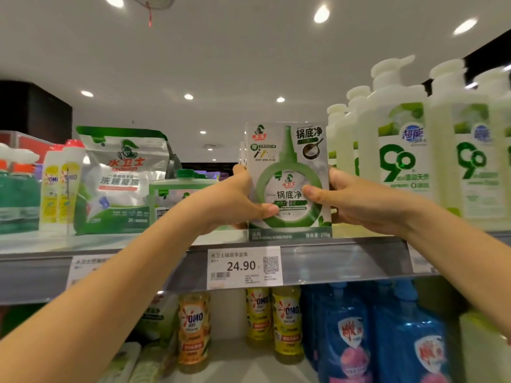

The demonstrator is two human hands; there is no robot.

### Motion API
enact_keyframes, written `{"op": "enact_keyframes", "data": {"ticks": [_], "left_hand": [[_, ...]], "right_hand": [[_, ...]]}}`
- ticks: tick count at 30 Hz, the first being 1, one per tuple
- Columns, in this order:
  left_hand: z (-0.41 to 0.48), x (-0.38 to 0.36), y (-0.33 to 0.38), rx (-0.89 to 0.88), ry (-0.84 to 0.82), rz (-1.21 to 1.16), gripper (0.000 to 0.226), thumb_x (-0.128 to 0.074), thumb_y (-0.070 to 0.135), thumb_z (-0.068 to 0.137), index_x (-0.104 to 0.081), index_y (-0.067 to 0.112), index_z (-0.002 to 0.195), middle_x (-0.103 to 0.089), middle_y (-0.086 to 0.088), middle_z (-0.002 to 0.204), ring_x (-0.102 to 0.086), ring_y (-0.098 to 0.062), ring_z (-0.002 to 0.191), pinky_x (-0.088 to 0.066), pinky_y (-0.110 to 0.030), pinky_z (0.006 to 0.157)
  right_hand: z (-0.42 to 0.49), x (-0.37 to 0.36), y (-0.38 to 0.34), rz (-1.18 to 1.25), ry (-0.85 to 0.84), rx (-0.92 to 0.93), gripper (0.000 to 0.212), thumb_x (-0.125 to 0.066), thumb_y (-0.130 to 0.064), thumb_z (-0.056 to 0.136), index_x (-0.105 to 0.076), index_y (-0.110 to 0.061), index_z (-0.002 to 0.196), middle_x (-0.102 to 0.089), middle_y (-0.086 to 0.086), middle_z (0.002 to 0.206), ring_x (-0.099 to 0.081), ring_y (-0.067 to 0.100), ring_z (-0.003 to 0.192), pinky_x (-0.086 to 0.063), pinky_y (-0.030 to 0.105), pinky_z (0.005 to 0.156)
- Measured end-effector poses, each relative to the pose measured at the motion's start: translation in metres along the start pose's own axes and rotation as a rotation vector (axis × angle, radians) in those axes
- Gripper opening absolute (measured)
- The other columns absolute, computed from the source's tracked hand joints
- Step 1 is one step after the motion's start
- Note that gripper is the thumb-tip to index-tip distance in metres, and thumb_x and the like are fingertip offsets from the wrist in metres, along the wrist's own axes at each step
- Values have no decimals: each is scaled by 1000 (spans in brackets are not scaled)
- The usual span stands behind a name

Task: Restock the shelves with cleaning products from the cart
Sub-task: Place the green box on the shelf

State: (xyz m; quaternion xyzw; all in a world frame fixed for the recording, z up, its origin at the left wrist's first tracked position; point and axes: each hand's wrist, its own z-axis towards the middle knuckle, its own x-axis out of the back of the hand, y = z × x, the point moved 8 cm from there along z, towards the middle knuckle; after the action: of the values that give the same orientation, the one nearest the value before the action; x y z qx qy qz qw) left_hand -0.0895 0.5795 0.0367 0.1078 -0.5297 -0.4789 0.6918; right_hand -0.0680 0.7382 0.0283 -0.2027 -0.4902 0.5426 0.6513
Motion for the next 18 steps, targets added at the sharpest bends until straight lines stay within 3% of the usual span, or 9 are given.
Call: {"op": "enact_keyframes", "data": {"ticks": [4,6,8,10,12,13,15,18], "left_hand": [[-10,4,8,-8,90,100,52,-75,27,77,-44,22,118,-63,0,105,-63,-10,82,-54,-19,56],[-21,12,15,-54,221,215,48,-77,34,73,-49,22,111,-61,6,103,-55,-3,76,-44,-14,55],[-38,20,21,-111,381,276,64,-75,40,73,-46,15,124,-56,6,106,-51,-5,79,-40,-13,57],[-63,26,25,-203,526,275,74,-72,41,75,-40,13,135,-56,-1,121,-55,-10,95,-48,-19,74],[-96,30,32,-305,602,228,68,-70,40,79,-41,17,135,-56,1,123,-58,-8,104,-51,-20,83],[-112,30,34,-337,600,184,59,-69,38,80,-45,19,131,-59,5,117,-60,-3,99,-52,-15,79],[-140,24,33,-328,532,87,39,-67,37,81,-55,22,115,-64,11,102,-65,0,86,-53,-10,69],[-179,9,17,-221,432,9,27,-66,39,80,-65,23,102,-70,8,90,-69,-2,81,-57,-20,73]], "right_hand": [[-6,-1,-5,-8,53,-11,22,-59,-27,93,-53,-24,114,-71,-3,106,-71,11,93,-57,22,69],[-13,0,-12,-47,140,34,23,-62,-26,91,-55,-22,113,-69,-3,107,-69,13,96,-53,17,63],[-23,4,-26,-235,306,144,32,-66,-26,88,-55,-19,117,-65,-8,110,-63,10,100,-48,13,67],[-38,4,-44,-464,499,295,49,-69,-28,86,-50,-15,129,-57,-6,119,-54,9,108,-46,15,81],[-61,-2,-58,-471,626,446,56,-68,-29,87,-46,-11,135,-54,-1,128,-49,11,118,-45,23,97],[-74,-6,-63,-406,657,518,54,-68,-28,88,-47,-12,135,-54,-1,128,-50,10,118,-45,23,98],[-96,-21,-64,-261,632,613,45,-67,-28,88,-52,-17,129,-58,-3,121,-55,7,111,-49,17,91],[-118,-63,-51,-94,406,604,30,-67,-34,83,-64,-24,112,-69,-10,100,-63,2,97,-51,14,81]]}}
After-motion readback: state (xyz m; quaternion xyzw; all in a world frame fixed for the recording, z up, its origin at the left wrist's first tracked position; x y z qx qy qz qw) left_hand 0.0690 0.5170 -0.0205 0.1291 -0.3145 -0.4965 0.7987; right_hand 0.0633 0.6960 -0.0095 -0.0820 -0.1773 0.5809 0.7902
